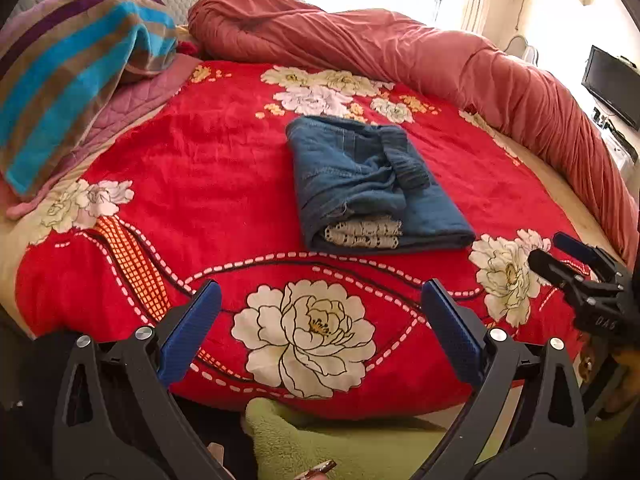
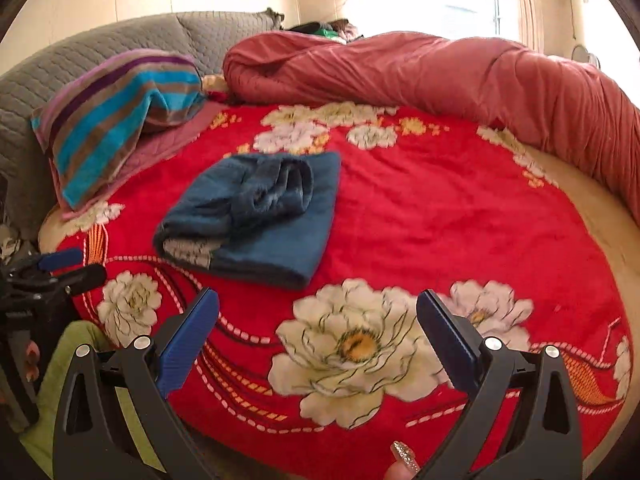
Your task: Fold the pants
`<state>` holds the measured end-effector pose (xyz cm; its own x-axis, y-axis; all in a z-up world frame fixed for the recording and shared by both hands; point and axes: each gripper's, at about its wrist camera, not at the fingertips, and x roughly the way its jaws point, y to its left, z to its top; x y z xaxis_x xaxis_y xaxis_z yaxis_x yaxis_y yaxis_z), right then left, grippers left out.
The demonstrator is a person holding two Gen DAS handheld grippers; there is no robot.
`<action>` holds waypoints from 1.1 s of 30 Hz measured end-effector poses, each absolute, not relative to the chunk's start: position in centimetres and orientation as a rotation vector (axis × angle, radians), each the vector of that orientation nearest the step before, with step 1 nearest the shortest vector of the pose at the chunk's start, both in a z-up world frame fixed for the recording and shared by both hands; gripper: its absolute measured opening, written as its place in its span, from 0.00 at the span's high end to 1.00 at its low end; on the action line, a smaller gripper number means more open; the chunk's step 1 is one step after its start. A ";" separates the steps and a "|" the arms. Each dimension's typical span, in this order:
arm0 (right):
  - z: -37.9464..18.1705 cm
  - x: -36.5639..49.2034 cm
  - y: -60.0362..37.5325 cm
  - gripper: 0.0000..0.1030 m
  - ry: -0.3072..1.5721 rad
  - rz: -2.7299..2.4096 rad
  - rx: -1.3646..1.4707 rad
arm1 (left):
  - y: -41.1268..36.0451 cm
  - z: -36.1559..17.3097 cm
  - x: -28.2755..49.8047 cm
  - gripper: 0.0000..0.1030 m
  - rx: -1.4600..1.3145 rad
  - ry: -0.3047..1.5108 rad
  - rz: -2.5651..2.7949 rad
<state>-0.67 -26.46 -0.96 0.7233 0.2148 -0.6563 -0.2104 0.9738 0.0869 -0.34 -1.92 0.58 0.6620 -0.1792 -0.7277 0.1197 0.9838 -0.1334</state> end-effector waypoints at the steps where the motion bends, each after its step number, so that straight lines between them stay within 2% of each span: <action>1: -1.2 -0.7 -26.3 0.04 0.728 0.234 0.007 | -1.9 0.4 -0.3 0.09 -0.077 0.834 -0.169; 33: -1.4 -0.6 -26.1 0.04 0.736 0.237 0.006 | -1.9 0.2 -0.4 0.09 -0.059 0.844 -0.138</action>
<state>-0.56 -26.06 -1.40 0.7155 0.2158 -0.6644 -0.2117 0.9733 0.0882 -0.43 -1.89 0.22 0.6563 -0.1448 -0.7405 0.0979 0.9895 -0.1068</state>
